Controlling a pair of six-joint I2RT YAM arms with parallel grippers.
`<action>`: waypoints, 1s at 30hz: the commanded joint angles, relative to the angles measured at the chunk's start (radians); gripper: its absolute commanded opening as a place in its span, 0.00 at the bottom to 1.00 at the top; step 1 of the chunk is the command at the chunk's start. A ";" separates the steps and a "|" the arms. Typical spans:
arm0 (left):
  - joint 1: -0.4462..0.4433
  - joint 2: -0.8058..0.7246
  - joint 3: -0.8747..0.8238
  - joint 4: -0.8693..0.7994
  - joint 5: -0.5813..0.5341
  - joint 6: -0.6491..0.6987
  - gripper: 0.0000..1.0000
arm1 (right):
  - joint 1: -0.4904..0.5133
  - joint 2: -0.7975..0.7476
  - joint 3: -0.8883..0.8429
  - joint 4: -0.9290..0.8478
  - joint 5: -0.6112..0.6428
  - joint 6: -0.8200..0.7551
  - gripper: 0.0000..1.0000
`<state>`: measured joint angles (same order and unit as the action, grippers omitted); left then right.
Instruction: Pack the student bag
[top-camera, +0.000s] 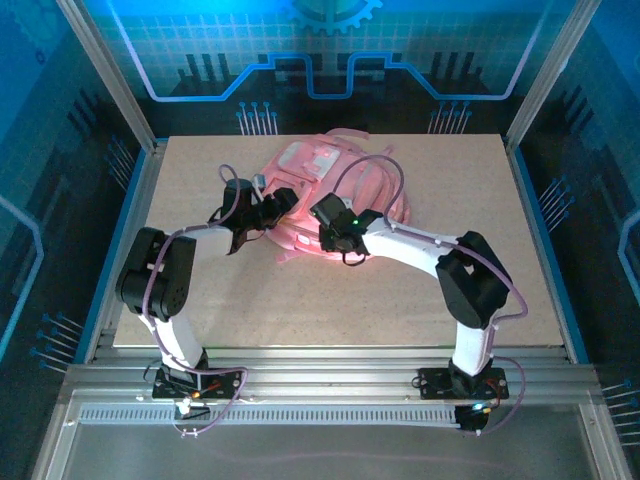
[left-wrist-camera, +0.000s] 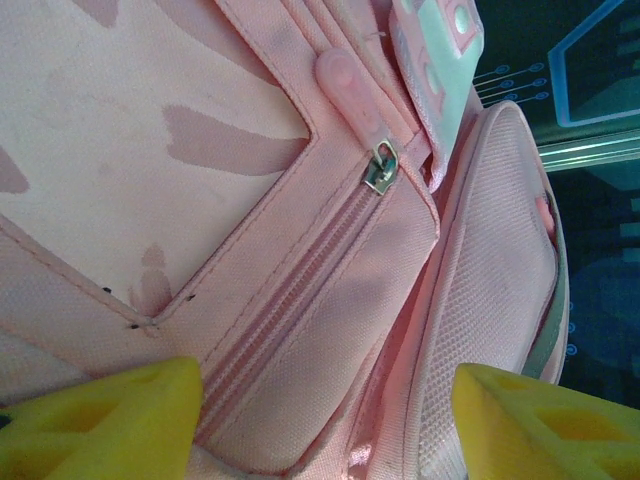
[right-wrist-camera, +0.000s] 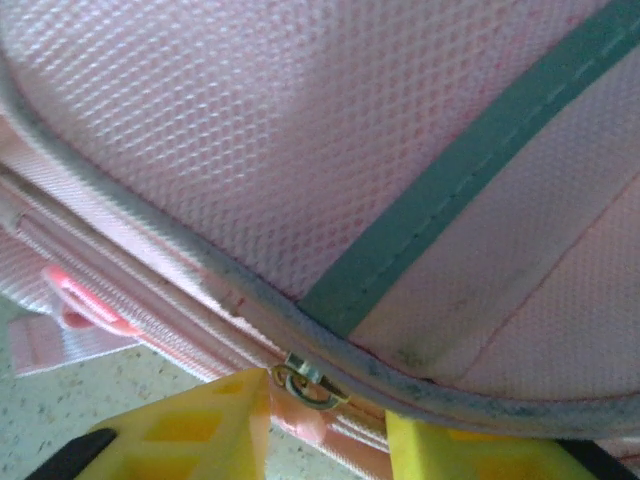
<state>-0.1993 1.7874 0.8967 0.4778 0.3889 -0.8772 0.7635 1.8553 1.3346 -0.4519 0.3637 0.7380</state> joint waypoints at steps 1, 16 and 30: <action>-0.009 -0.014 -0.045 -0.072 0.027 -0.014 0.67 | 0.006 0.028 0.053 0.048 0.089 0.006 0.31; 0.052 0.066 -0.003 -0.066 0.031 0.006 0.67 | -0.052 -0.036 -0.053 0.038 -0.030 -0.140 0.00; 0.098 0.223 0.284 -0.288 0.021 0.155 0.66 | -0.288 -0.169 -0.116 -0.195 -0.334 -0.522 0.00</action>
<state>-0.1406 1.9419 1.1343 0.3069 0.4923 -0.7944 0.5148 1.7111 1.1999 -0.4412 0.0673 0.3027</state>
